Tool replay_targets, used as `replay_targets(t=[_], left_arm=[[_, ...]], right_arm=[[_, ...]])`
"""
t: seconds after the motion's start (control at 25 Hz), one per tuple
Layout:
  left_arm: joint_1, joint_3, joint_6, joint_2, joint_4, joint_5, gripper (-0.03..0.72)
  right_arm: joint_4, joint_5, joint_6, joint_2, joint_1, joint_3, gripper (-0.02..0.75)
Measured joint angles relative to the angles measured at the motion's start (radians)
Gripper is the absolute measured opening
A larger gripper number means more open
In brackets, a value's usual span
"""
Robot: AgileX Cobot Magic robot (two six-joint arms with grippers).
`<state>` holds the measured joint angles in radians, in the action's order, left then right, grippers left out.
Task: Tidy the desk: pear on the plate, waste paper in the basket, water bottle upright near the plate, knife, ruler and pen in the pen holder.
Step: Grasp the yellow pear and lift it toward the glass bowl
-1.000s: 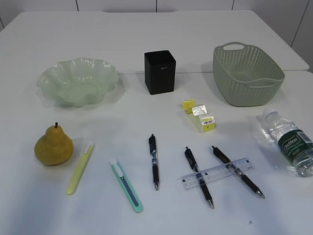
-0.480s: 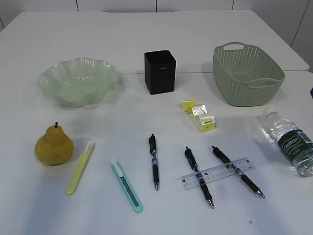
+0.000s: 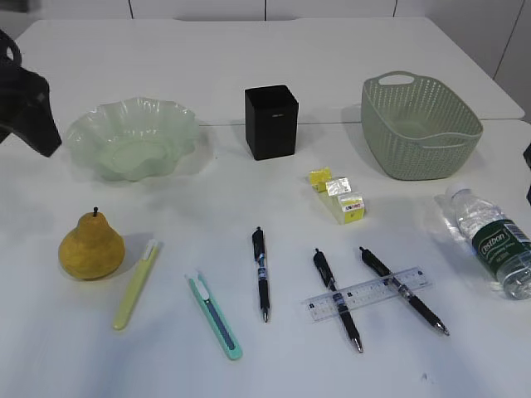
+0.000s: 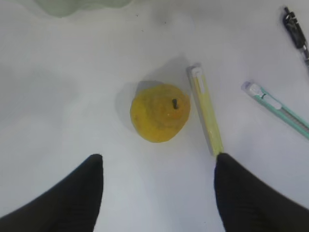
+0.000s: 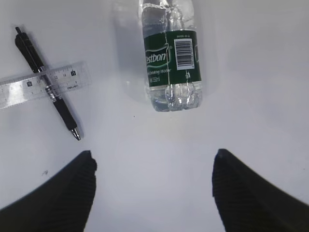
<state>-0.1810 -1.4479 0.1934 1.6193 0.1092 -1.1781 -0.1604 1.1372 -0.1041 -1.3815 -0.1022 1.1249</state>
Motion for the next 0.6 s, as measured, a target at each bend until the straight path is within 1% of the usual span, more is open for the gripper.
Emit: replay_targets(t=[0.08,0.2,0.6], left_arm=[[-0.017,0.0,0.0,0.031,-0.026,-0.001,0.529],[-0.038,-0.001,0.002,0.07,-0.036,-0.001,0.537],[-0.106,-0.009,0.002,0.201,-0.056,0.01,0.54]], right_arm=[[0.002,0.0,0.0,0.0,0.0,0.0,0.557],[0.004,0.0,0.0,0.0,0.0,0.0,0.557],[0.014,0.0,0.0,0.0,0.0,0.0,0.557]])
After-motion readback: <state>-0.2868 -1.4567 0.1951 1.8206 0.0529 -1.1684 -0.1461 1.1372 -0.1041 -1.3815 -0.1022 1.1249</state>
